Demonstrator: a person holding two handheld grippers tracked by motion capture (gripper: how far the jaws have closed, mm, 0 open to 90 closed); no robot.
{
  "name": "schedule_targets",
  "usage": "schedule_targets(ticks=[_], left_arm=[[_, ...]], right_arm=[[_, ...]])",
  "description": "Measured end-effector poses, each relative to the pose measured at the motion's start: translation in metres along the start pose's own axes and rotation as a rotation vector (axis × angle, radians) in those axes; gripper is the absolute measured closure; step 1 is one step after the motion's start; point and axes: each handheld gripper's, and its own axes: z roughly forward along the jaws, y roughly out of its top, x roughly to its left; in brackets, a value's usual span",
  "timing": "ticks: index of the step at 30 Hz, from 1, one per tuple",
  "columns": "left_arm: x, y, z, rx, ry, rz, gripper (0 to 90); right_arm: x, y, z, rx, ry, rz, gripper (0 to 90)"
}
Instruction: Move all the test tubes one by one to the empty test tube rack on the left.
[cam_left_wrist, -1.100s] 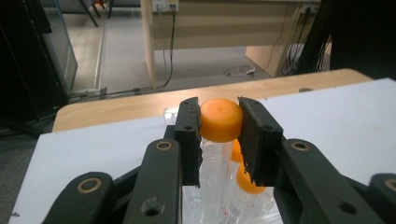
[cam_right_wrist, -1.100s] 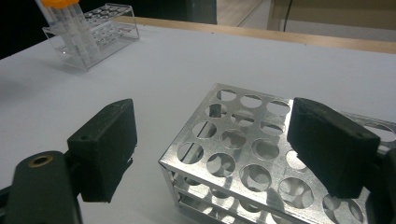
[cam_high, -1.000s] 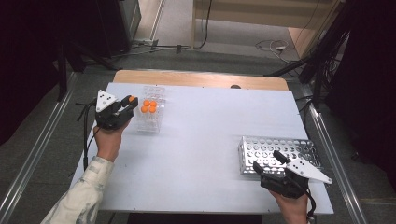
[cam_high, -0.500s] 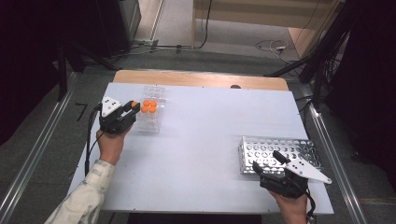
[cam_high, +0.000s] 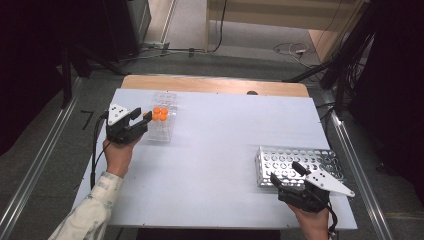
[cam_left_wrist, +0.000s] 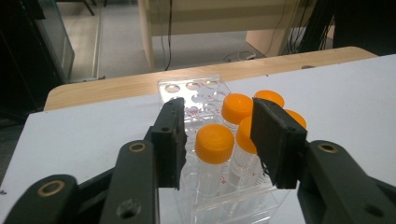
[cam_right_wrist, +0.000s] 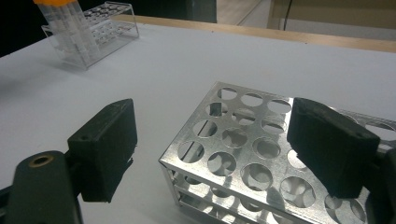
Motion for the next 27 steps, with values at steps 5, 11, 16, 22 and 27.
schedule_targets(ticks=[5, 11, 16, 22, 27], left_arm=[[-0.003, 0.001, -0.003, 0.004, 0.005, -0.012, 41.8], [-0.012, -0.003, -0.015, -0.029, 0.030, -0.037, 31.0], [-0.021, -0.011, -0.025, -0.019, 0.016, -0.046, 22.2], [-0.030, -0.025, -0.034, 0.001, -0.011, -0.045, 17.8], [-0.035, -0.034, -0.039, 0.000, -0.012, -0.047, 16.7]], right_arm=[[-0.001, 0.000, 0.000, 0.000, -0.003, 0.003, 14.6], [-0.003, 0.000, 0.000, 0.000, -0.011, 0.005, 14.6], [-0.005, -0.001, 0.000, 0.002, -0.020, 0.004, 14.5], [-0.010, -0.002, 0.002, 0.014, -0.040, 0.013, 14.6], [-0.013, -0.002, 0.002, 0.013, -0.050, 0.020, 14.5]])
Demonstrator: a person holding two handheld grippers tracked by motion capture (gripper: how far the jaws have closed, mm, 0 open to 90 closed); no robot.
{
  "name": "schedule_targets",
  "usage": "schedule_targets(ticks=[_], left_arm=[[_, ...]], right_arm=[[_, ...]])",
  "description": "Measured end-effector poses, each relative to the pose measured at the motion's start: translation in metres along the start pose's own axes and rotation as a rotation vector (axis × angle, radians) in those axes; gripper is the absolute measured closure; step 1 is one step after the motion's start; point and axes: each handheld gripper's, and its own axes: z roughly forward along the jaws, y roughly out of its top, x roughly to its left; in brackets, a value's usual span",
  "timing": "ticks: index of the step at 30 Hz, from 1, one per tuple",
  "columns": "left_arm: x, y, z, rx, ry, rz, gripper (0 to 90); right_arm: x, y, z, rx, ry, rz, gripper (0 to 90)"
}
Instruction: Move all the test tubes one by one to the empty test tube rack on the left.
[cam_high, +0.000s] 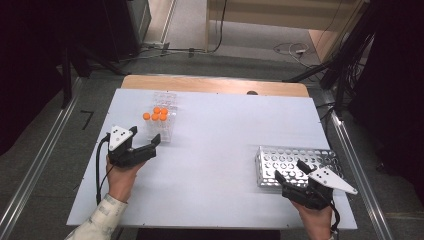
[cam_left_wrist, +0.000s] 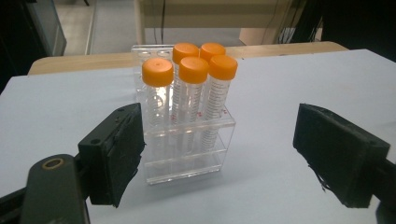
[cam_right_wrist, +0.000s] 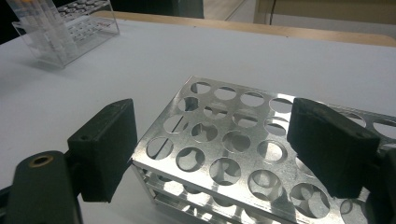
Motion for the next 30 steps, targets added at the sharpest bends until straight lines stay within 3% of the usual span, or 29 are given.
schedule_targets(ticks=[4, 8, 16, 30], left_arm=[[-0.002, -0.003, -0.005, -0.007, -0.012, -0.007, 16.7], [-0.006, -0.005, -0.011, -0.003, -0.056, -0.019, 15.6], [-0.014, -0.010, -0.020, -0.009, -0.092, 0.001, 15.5], [-0.024, -0.022, -0.038, -0.011, -0.112, 0.021, 15.5]], right_arm=[[-0.002, -0.001, 0.000, 0.001, -0.003, 0.000, 14.5], [-0.004, -0.001, 0.000, 0.002, -0.011, -0.001, 14.5], [-0.006, -0.003, 0.000, 0.004, -0.020, -0.001, 14.5], [-0.008, -0.004, -0.001, 0.006, -0.028, -0.002, 14.5]])
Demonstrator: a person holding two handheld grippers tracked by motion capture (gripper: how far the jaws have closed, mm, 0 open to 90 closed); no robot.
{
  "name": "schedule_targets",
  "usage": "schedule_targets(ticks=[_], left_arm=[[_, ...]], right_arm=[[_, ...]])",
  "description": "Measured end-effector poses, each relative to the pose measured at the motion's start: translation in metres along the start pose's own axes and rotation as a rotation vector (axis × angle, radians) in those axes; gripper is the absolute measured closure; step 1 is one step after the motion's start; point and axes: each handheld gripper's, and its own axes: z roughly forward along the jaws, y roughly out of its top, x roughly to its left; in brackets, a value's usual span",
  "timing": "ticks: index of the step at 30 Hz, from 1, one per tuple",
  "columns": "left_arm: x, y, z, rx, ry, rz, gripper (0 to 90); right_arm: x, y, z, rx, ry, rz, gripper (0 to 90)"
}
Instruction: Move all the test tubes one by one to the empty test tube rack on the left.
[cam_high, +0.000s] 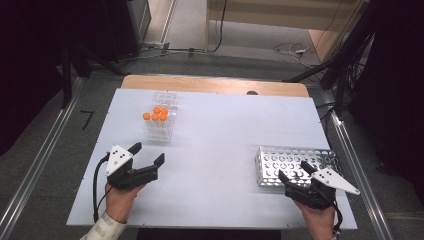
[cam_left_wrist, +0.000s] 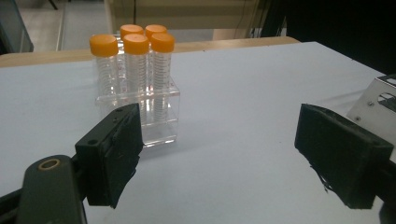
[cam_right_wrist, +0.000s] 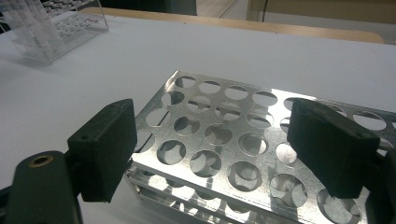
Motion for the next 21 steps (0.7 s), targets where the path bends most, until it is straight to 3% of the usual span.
schedule_targets(ticks=[8, 21], left_arm=[[0.000, -0.009, -0.004, 0.000, 0.047, 0.032, 15.5], [-0.001, -0.020, -0.009, 0.023, 0.062, 0.045, 15.5]], right_arm=[[0.000, -0.001, 0.001, 0.000, -0.003, -0.004, 14.5], [-0.001, -0.001, 0.000, 0.002, -0.003, -0.001, 14.4]])
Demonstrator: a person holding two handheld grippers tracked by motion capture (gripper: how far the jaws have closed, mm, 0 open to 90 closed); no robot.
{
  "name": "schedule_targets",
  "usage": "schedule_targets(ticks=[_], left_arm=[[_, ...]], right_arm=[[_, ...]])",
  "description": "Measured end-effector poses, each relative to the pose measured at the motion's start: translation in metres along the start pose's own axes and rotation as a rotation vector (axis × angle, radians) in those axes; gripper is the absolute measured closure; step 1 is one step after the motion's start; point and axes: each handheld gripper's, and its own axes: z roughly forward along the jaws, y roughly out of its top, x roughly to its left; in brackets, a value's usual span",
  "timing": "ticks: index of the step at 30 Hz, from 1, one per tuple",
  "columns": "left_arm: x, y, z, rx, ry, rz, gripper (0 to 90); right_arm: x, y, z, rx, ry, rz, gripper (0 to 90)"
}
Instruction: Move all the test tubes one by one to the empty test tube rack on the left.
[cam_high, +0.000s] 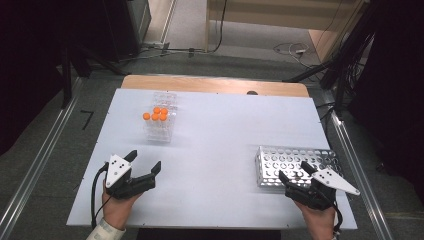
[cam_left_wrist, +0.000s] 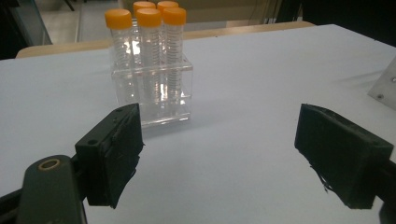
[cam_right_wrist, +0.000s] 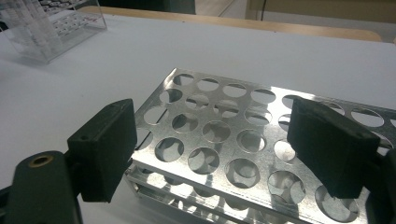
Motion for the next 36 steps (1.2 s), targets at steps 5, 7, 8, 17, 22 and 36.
schedule_targets(ticks=[5, 7, 8, 17, 22, 36], left_arm=[[0.001, -0.001, -0.002, -0.004, 0.008, 0.003, 15.5], [0.002, -0.001, -0.003, -0.008, 0.010, 0.003, 15.5], [0.002, -0.002, -0.004, -0.010, 0.012, 0.000, 15.5], [0.010, -0.004, -0.009, -0.009, 0.039, -0.002, 15.5], [0.015, -0.006, -0.010, -0.005, 0.059, 0.001, 15.5], [0.028, -0.012, -0.015, 0.005, 0.106, 0.006, 15.5]], right_arm=[[0.001, -0.001, 0.001, 0.003, -0.004, -0.009, 14.5], [0.001, -0.001, 0.001, 0.004, -0.005, -0.010, 14.4], [0.001, -0.001, 0.000, 0.003, -0.004, -0.009, 14.5], [-0.003, -0.002, -0.003, -0.002, -0.017, -0.003, 14.4], [-0.008, -0.004, -0.006, -0.005, -0.027, 0.005, 14.4], [-0.021, -0.008, -0.013, -0.011, -0.064, 0.024, 14.4]])
